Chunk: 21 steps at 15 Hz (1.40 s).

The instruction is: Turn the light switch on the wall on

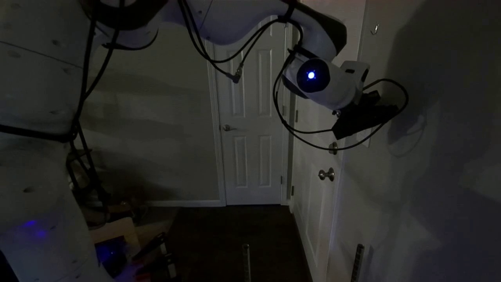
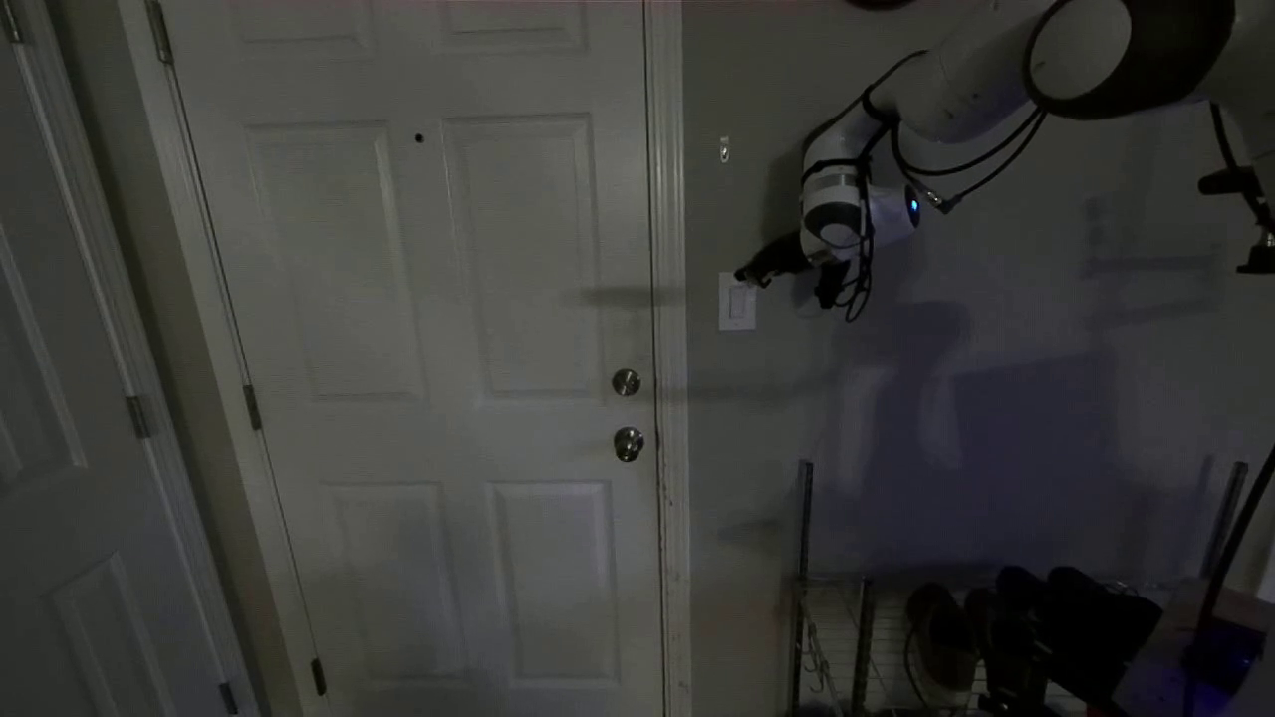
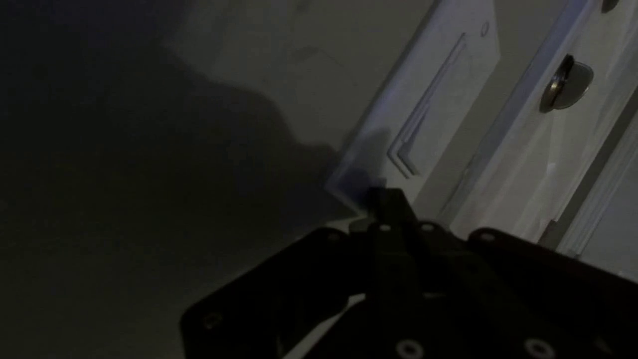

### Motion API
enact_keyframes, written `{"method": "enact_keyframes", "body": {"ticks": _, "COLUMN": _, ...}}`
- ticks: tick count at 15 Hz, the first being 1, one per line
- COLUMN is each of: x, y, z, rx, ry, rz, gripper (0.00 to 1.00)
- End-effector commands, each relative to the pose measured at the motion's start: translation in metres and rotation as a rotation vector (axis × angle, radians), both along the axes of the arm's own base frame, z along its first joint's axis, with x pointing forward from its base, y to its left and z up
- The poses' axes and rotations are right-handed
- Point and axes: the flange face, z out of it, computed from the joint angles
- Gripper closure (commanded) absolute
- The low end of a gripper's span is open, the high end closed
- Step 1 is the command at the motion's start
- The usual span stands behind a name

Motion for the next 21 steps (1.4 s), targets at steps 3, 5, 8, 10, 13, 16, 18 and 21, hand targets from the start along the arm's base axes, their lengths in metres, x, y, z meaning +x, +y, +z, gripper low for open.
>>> {"method": "enact_keyframes", "body": {"ticks": 3, "x": -0.006, "y": 0.008, "z": -0.027, "rx": -0.019, "ry": 0.063, "rz": -0.022, "gripper": 0.98}}
{"method": "enact_keyframes", "body": {"ticks": 5, "x": -0.017, "y": 0.014, "z": -0.036, "rx": 0.025, "ry": 0.099, "rz": -0.012, "gripper": 0.98}}
{"method": "enact_keyframes", "body": {"ticks": 8, "x": -0.038, "y": 0.020, "z": -0.036, "rx": 0.059, "ry": 0.098, "rz": 0.011, "gripper": 0.98}}
{"method": "enact_keyframes", "body": {"ticks": 10, "x": -0.048, "y": 0.022, "z": -0.049, "rx": 0.072, "ry": 0.126, "rz": 0.011, "gripper": 0.98}}
{"method": "enact_keyframes", "body": {"ticks": 13, "x": -0.058, "y": 0.024, "z": -0.060, "rx": 0.083, "ry": 0.153, "rz": 0.005, "gripper": 0.98}}
{"method": "enact_keyframes", "body": {"ticks": 16, "x": -0.062, "y": 0.023, "z": -0.060, "rx": 0.082, "ry": 0.143, "rz": -0.003, "gripper": 0.98}}
{"method": "enact_keyframes", "body": {"ticks": 18, "x": -0.059, "y": 0.020, "z": -0.057, "rx": 0.083, "ry": 0.128, "rz": -0.015, "gripper": 0.98}}
{"method": "enact_keyframes", "body": {"ticks": 21, "x": -0.049, "y": 0.017, "z": -0.054, "rx": 0.090, "ry": 0.116, "rz": -0.036, "gripper": 0.98}}
